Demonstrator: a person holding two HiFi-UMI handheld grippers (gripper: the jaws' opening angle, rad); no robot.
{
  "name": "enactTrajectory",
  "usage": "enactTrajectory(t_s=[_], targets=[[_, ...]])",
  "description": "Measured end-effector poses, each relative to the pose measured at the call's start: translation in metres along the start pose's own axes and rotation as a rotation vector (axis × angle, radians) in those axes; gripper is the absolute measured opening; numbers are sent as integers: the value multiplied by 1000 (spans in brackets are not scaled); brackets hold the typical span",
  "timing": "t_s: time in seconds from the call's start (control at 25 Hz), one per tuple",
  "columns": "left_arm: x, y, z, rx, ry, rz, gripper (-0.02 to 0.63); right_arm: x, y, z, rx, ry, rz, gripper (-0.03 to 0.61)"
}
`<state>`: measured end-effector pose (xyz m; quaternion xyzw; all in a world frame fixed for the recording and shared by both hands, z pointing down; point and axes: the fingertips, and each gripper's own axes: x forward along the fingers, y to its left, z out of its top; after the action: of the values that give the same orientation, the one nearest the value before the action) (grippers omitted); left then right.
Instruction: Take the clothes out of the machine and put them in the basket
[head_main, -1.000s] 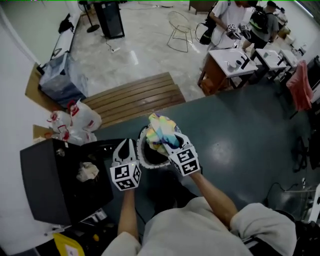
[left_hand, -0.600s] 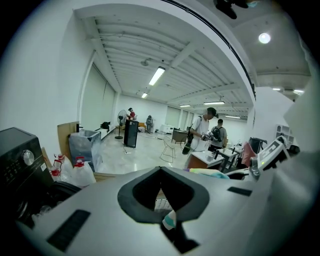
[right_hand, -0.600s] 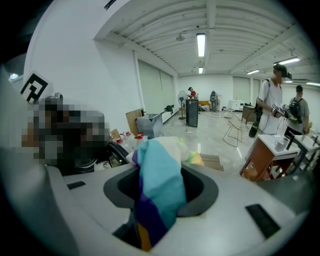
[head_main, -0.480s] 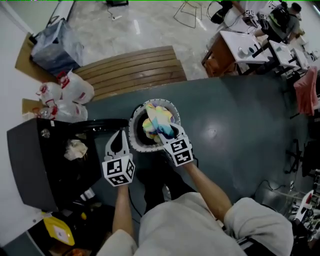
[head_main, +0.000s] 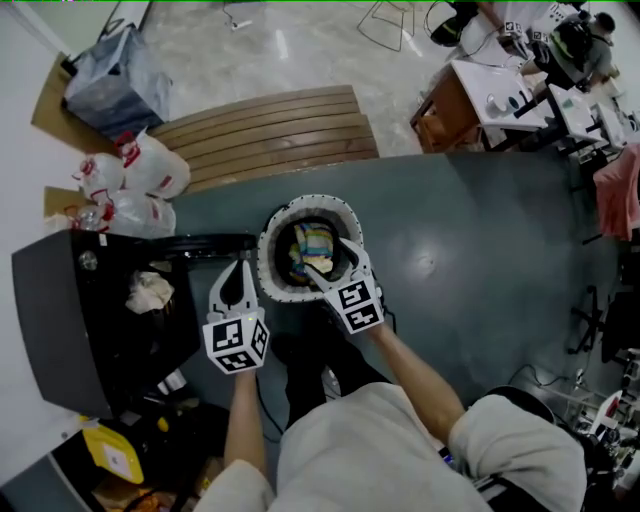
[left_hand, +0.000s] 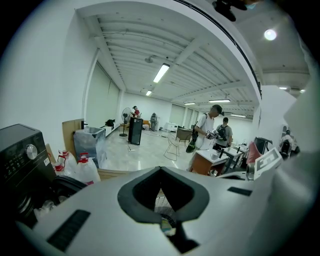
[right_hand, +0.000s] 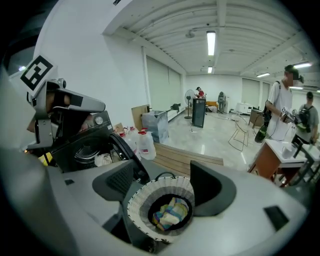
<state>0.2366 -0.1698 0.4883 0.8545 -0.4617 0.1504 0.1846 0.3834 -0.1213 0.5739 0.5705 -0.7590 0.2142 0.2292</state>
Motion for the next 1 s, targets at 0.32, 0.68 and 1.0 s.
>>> enactTrajectory(t_s=[0.32,0.68,1.0], targets=[[-7,7,0,-15,-11,25,18,-6,-2,10,-16,-16,-9,129],[-43,41,4,-44,-50,124,18,0,38,31,-97,-24,106,23],[-133,110,-14,-148,-96,392,18,22,128,59,-243,-30,340,23]])
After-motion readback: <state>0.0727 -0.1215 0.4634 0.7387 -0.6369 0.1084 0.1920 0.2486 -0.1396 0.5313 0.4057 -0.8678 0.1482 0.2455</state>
